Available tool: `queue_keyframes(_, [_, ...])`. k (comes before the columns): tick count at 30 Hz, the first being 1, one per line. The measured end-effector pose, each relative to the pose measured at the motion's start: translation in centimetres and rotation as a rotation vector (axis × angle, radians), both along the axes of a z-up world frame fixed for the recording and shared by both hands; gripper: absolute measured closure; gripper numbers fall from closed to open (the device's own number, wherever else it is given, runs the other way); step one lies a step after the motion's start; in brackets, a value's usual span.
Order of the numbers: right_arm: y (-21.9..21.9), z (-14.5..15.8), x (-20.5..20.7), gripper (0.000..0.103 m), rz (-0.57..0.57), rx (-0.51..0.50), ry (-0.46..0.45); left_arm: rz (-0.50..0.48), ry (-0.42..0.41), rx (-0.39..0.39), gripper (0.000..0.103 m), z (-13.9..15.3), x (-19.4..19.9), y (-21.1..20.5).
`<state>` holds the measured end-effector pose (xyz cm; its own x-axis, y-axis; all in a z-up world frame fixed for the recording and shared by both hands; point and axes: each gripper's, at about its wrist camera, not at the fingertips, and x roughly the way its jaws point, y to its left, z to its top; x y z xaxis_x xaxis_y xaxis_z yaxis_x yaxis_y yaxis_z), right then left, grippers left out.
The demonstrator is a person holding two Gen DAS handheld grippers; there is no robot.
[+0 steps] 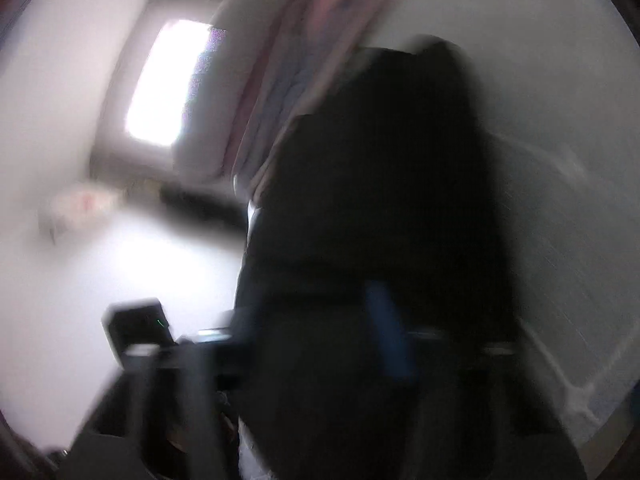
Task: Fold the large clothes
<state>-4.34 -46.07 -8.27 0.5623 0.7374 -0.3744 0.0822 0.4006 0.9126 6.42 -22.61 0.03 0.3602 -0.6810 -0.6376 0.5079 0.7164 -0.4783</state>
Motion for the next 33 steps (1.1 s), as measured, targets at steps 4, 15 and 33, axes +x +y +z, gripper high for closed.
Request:
queue_keyframes(4, [-1.2, 3.0, -4.1, 0.030, -0.077, 0.011, -0.112, -0.028, -0.060, 0.046, 0.013, 1.5, -1.1, -0.1])
queue_keyframes(15, [3.9, 6.8, -9.8, 0.025, -0.275, -0.502, -0.118, -0.046, -0.073, 0.123, 0.013, 3.7, -2.9, 0.8])
queue_keyframes(33, [3.1, 10.1, -11.8, 0.023, -0.360, -0.415, 0.013, 0.165, -0.003, 0.160, 0.013, 4.4, -6.4, 11.5])
